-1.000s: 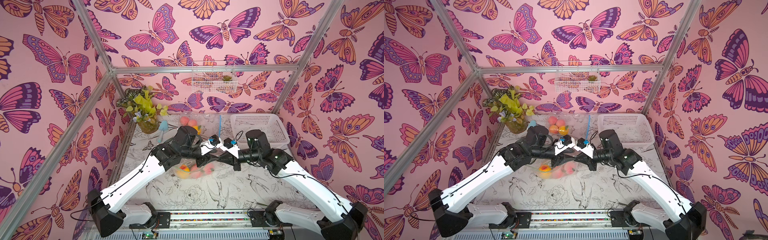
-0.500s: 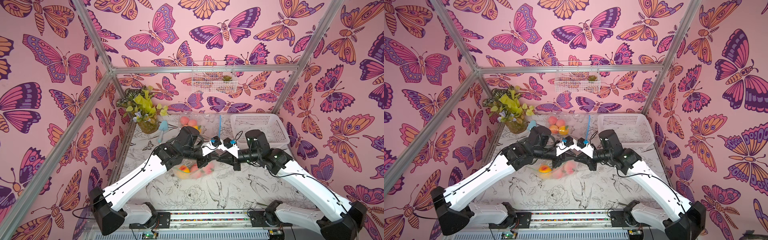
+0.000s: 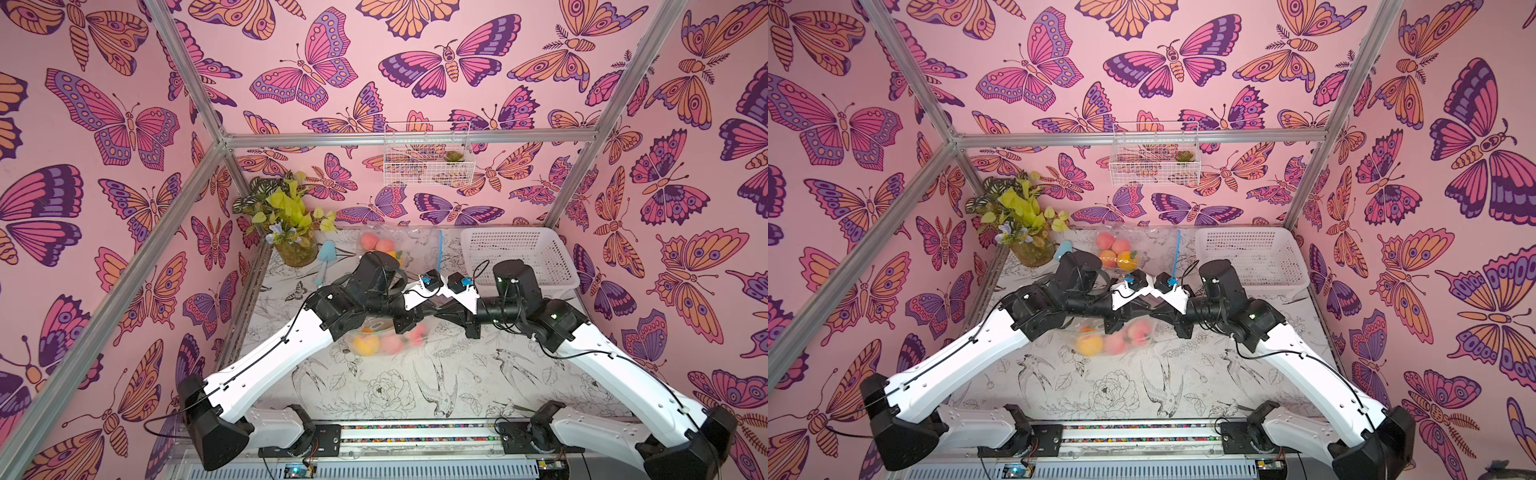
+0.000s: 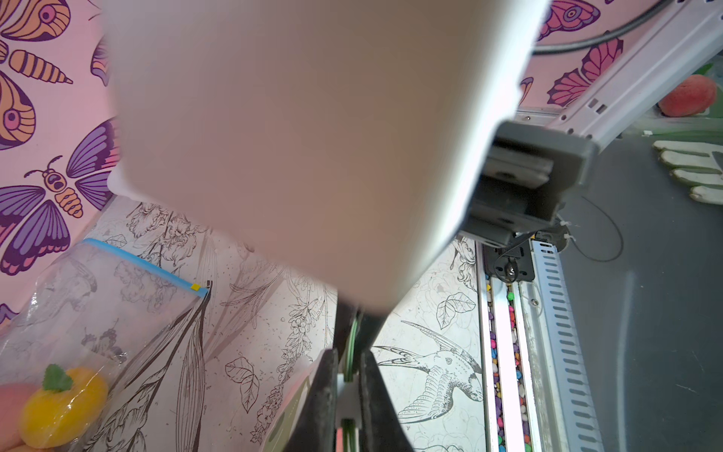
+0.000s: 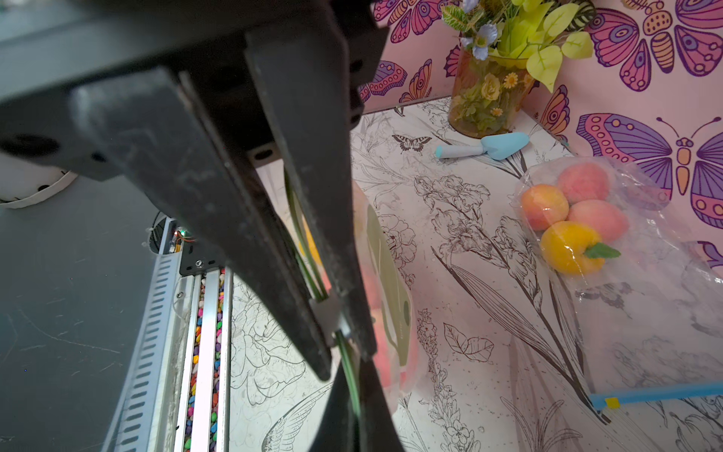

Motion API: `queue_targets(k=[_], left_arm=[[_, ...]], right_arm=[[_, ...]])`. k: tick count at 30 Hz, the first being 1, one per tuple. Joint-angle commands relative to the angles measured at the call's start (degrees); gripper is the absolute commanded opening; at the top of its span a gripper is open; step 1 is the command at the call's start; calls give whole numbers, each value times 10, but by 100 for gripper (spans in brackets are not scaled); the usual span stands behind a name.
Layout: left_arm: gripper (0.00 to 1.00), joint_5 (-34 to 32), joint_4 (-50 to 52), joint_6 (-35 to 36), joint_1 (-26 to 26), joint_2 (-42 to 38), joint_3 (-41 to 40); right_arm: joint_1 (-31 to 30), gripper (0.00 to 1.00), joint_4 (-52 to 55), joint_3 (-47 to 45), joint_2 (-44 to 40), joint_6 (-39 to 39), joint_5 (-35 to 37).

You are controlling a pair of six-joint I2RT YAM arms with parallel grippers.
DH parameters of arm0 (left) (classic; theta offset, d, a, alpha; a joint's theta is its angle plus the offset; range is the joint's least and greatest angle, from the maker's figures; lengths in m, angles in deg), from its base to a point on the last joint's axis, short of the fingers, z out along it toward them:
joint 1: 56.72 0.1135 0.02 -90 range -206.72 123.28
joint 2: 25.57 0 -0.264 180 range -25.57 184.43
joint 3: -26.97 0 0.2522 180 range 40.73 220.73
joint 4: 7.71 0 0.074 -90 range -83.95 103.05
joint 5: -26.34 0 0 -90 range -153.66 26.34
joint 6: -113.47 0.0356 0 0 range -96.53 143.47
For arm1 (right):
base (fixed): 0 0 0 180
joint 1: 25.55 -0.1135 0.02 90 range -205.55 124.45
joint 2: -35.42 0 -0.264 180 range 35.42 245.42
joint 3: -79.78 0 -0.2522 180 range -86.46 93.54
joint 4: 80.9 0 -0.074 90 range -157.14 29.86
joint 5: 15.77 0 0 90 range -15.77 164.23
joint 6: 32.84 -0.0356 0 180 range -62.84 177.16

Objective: Place the peach in a zip-top bag and seal the zipper
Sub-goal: Zip the zipper on the zipper food storage bag.

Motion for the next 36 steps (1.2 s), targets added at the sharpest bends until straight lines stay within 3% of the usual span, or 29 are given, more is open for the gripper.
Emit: queue_targets(k=[1,36], left_arm=[[11,-32,41,4,4,-30,5],[12,-120,59,-27,4,-77,-9]], right_arm=[[6,0,-7,-8,-21,-20,56],[17,0,-5,-33,-55,-94,243]])
